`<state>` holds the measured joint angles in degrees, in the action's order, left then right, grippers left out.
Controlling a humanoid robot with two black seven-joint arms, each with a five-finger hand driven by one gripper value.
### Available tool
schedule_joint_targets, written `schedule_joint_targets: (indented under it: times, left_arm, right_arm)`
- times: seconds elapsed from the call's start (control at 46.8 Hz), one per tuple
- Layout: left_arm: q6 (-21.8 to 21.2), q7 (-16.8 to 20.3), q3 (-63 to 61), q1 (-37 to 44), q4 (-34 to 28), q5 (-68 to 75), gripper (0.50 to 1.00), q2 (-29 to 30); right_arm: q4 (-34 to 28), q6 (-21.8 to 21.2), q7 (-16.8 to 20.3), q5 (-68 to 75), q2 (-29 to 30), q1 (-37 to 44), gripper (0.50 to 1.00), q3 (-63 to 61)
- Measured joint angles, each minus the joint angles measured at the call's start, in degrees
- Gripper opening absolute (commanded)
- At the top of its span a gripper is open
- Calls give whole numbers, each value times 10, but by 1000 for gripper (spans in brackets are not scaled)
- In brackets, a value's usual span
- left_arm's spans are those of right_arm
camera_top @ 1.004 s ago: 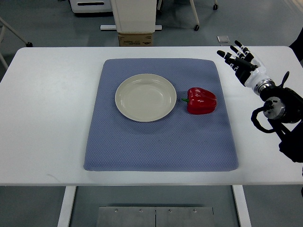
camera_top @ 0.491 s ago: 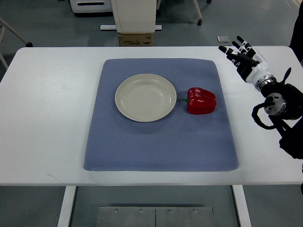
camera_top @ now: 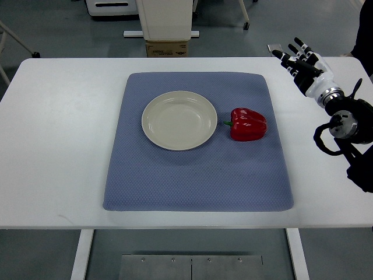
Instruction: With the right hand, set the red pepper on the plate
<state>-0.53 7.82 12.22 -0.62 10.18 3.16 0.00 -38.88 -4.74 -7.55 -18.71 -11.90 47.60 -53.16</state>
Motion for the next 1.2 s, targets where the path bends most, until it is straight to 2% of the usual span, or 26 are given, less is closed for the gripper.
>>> schedule_joint_targets:
  times: [0.299, 0.427, 0.577, 0.769, 0.983, 1.196]
  left_arm:
    - [0, 0, 0, 0, 0, 0, 1000, 0]
    - [0, 0, 0, 0, 0, 0, 1000, 0]
    - [0, 0, 0, 0, 0, 0, 1000, 0]
    - [0, 0, 0, 0, 0, 0, 1000, 0]
    - [0, 0, 0, 0, 0, 0, 1000, 0]
    - [0, 0, 0, 0, 0, 0, 1000, 0]
  right_arm:
    - [-6, -25, 3, -16, -20, 4, 1000, 9]
    - [-7, -63, 0, -53, -26, 9, 1000, 18]
    - [-7, -85, -6, -94, -39, 17, 1000, 37]
    - [-19, -100, -32, -138, -65, 38, 1000, 104]
    - [-36, -102, -96, -182, -99, 74, 1000, 231]
    - [-68, -101, -136, -211, -129, 98, 1000, 325]
